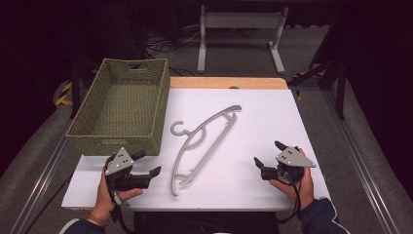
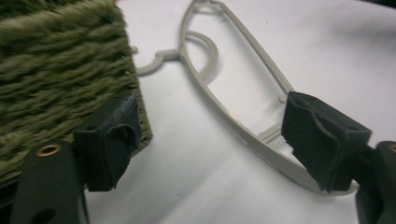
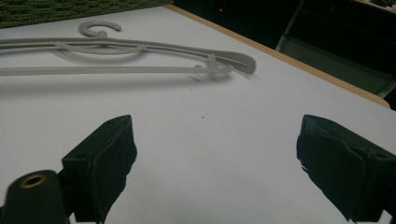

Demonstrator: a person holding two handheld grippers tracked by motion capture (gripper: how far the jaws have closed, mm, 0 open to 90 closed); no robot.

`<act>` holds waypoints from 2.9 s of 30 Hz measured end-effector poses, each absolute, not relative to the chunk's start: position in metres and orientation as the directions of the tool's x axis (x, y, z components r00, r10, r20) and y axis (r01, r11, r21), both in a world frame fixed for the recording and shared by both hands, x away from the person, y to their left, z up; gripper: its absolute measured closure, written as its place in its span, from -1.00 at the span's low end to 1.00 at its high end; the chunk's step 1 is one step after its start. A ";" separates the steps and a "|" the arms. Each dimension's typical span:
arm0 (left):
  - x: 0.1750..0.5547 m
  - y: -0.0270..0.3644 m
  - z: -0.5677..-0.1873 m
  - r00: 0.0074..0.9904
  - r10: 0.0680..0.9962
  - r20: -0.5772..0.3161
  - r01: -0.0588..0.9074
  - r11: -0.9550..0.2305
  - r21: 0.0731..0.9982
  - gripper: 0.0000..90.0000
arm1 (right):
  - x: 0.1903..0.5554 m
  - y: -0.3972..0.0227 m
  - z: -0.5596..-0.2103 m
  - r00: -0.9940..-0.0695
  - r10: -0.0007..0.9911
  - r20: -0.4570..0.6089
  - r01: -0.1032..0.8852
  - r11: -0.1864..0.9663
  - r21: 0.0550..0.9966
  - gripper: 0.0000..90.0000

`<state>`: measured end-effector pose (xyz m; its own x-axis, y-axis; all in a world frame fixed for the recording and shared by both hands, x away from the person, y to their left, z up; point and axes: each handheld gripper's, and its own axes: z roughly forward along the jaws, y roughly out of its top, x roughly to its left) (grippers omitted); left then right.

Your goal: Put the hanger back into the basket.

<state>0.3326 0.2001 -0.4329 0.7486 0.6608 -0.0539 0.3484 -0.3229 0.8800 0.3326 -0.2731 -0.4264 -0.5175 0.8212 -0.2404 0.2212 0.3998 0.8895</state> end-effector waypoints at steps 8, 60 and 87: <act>0.348 0.162 -0.429 0.766 0.643 -0.005 0.380 -0.446 0.811 -0.31 | 0.326 -0.273 -0.428 -0.520 0.816 -0.252 0.227 0.417 0.880 -0.73; 0.426 0.084 -0.436 0.782 0.621 0.053 0.541 -0.719 0.436 0.66 | 0.337 -0.277 -0.435 -0.596 0.786 -0.165 0.306 0.412 0.859 -0.71; 0.406 0.089 -0.423 0.724 0.650 0.229 0.385 -0.657 0.648 0.82 | 0.337 -0.284 -0.432 -0.582 0.798 -0.154 0.300 0.387 0.872 -0.71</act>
